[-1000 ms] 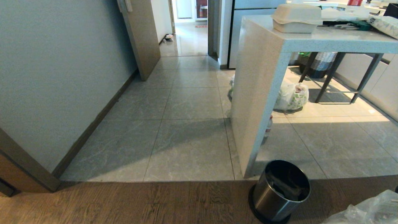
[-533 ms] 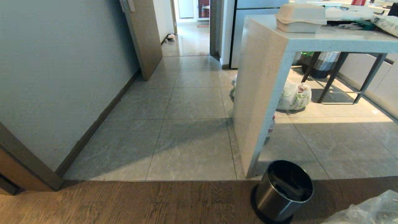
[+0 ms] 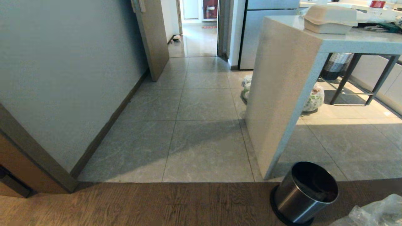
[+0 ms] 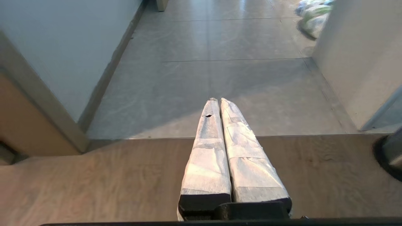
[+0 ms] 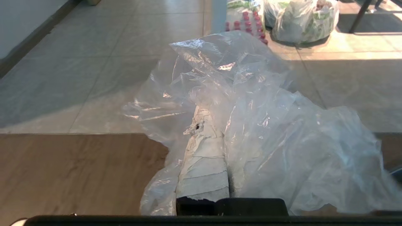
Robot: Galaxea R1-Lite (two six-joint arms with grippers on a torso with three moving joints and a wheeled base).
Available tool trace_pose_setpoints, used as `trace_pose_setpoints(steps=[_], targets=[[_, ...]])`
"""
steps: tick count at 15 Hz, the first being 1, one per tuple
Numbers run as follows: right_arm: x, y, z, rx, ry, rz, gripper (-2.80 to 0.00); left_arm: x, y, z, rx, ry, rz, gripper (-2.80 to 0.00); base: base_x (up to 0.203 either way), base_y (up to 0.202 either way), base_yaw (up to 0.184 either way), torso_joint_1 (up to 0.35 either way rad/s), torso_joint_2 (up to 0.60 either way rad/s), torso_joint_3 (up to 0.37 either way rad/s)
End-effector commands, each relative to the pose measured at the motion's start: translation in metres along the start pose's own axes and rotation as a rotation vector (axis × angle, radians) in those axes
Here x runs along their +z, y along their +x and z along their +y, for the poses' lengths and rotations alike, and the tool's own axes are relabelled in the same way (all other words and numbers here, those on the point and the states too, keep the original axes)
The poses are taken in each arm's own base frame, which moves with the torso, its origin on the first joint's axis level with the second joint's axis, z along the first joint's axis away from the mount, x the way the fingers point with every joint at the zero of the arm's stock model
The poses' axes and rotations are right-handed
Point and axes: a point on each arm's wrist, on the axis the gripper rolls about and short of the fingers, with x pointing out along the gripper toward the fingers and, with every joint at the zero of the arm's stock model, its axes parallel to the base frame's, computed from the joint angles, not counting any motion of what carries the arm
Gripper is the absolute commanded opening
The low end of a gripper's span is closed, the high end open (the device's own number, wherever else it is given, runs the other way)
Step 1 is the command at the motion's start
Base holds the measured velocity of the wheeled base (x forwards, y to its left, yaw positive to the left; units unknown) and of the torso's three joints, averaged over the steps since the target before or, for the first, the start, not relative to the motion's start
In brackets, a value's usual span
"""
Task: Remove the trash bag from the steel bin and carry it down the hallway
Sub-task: Put the trash bag at the door
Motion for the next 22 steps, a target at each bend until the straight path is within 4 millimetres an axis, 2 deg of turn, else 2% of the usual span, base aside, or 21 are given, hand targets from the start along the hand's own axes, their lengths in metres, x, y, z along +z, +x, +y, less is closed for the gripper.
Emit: trace_pose_setpoints(steps=[1, 6, 17, 22], targets=[[-0.0005, 0.0001, 0.0000, 0.000, -0.001, 0.002, -2.80, 0.0000, 0.0000, 0.0000, 0.000, 0.000, 0.000, -2.80, 0.000, 0.192, -0.001, -0.002, 0.00, 0.002], [-0.0003, 0.0001, 0.0000, 0.000, -0.001, 0.000, -2.80, 0.0000, -0.0001, 0.0000, -0.001, 0.002, -0.002, -2.80, 0.000, 0.167, 0.001, 0.004, 0.00, 0.003], [-0.0004, 0.0001, 0.0000, 0.000, -0.001, 0.001, -2.80, 0.0000, 0.0000, 0.0000, 0.000, 0.000, -0.001, -2.80, 0.000, 0.000, 0.000, 0.000, 0.00, 0.000], [-0.0003, 0.0001, 0.0000, 0.000, -0.001, 0.000, -2.80, 0.0000, 0.0000, 0.0000, 0.000, 0.000, 0.000, -2.80, 0.178, 0.000, 0.000, 0.000, 0.00, -0.002]])
